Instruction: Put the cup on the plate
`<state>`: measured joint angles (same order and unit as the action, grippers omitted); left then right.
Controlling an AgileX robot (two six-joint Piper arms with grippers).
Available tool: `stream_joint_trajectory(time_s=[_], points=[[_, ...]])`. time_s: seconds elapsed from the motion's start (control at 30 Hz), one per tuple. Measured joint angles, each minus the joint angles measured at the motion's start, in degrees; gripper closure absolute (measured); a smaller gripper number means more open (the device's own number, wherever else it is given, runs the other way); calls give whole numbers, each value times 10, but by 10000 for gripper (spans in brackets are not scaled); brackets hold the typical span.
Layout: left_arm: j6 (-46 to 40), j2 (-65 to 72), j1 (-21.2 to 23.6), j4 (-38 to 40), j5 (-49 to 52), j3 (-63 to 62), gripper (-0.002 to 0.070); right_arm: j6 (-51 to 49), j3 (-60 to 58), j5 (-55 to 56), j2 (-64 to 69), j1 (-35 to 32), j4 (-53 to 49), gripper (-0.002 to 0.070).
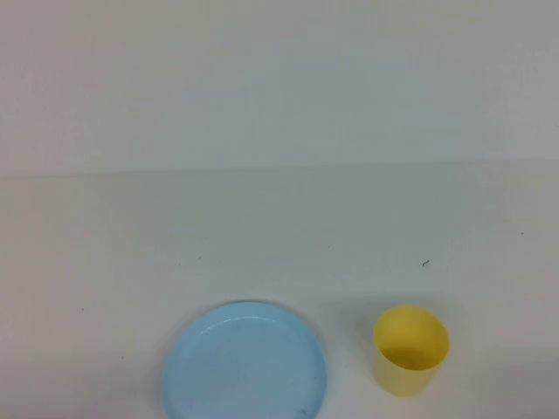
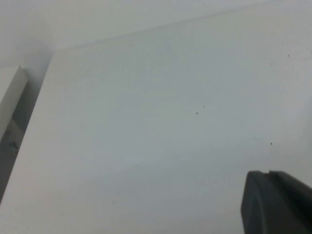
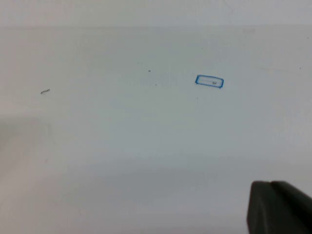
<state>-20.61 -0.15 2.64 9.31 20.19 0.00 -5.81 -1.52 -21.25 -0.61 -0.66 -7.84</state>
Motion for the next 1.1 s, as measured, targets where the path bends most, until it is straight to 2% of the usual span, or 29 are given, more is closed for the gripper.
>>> stream_joint_trajectory(time_s=[0.27,0.4,0.47,0.63,0.8,1.0,1.1], points=[[0,0,0,0,0,0,674,0,0,0,0,0,0,675],[-2,0,0,-25,-13,0,673,0,0,0,0,0,0,675],[-2,0,0,-26,-52,0,674,0,0,0,0,0,-16,675],[-2,0,0,-26,-251,0,674,0,0,2,0,0,-42,675],[-2,0,0,-26,-384,0,673,0,-1,65,0,0,-47,675],[-2,0,0,-26,-427,0,674,0,-1,200,0,0,-48,675],[14,0,0,-26,-429,0,673,0,-1,223,0,0,-49,675]])
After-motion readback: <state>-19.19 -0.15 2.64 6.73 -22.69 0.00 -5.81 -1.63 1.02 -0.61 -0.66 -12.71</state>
